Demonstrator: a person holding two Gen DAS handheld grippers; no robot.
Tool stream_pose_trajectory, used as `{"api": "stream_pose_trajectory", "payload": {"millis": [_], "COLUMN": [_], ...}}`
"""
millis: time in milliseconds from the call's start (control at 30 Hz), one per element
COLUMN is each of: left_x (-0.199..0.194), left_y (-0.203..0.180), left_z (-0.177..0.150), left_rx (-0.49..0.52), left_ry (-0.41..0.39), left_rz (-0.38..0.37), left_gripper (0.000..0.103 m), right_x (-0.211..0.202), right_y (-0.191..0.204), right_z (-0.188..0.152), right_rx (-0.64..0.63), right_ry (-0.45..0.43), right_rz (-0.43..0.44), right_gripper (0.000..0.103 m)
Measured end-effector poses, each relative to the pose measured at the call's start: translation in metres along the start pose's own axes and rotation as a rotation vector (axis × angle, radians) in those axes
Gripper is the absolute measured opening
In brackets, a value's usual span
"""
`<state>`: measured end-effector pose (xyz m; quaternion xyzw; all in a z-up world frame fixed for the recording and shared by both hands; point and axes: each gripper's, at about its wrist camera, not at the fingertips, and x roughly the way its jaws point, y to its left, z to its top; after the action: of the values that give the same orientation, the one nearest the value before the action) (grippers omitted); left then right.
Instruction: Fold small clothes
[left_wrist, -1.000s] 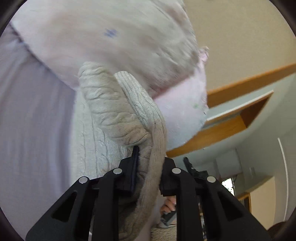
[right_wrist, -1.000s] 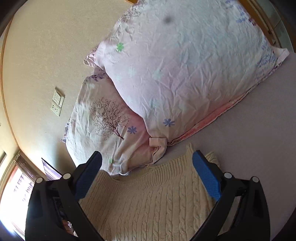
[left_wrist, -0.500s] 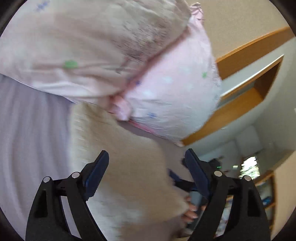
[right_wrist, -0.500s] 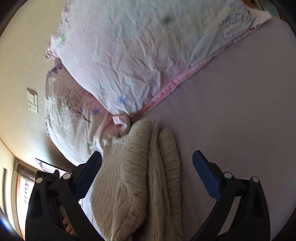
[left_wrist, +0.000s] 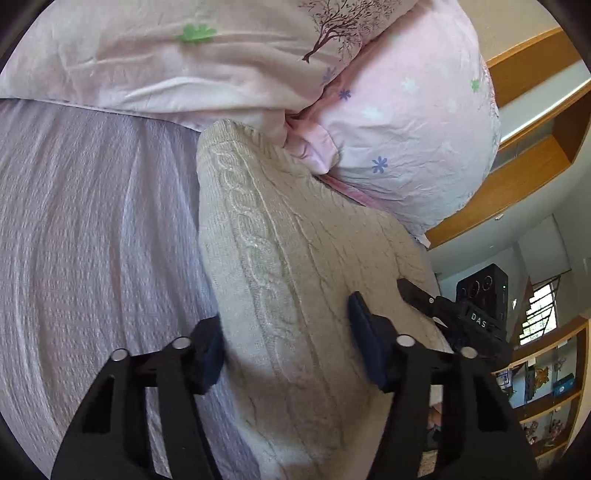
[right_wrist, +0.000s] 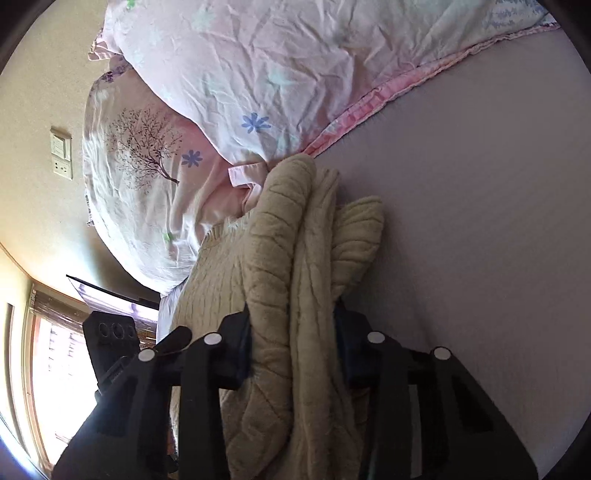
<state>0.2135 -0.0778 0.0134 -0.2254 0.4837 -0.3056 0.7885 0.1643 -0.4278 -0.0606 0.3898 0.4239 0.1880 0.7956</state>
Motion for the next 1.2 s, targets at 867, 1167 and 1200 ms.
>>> {"api": "stream_pose_trajectory", "payload": {"millis": [867, 1167, 1200], "left_x": [-0.077, -0.109, -0.116], "left_y": [-0.036, -0.027, -0.023], "left_z": [-0.063, -0.093, -0.098], "left_rx": [0.441, 0.370, 0.361], "left_ry": [-0.140, -0.183, -0.202], "left_rz": [0.182, 0.196, 0.244], "left_gripper": [0.075, 0.086, 0.096], "right_x": [0.026, -0.022, -0.031], "right_y": [0.081, 0.106, 0.108], "right_z": [-0.049, -0.089, -0.098], "right_rx": [-0.105, -0.220, -0.247], "right_ry": [-0.145, -0.272, -0.273], "right_rz": [-0.214, -0.272, -0.253], "right_gripper": [0.006, 0.059, 0.070]}}
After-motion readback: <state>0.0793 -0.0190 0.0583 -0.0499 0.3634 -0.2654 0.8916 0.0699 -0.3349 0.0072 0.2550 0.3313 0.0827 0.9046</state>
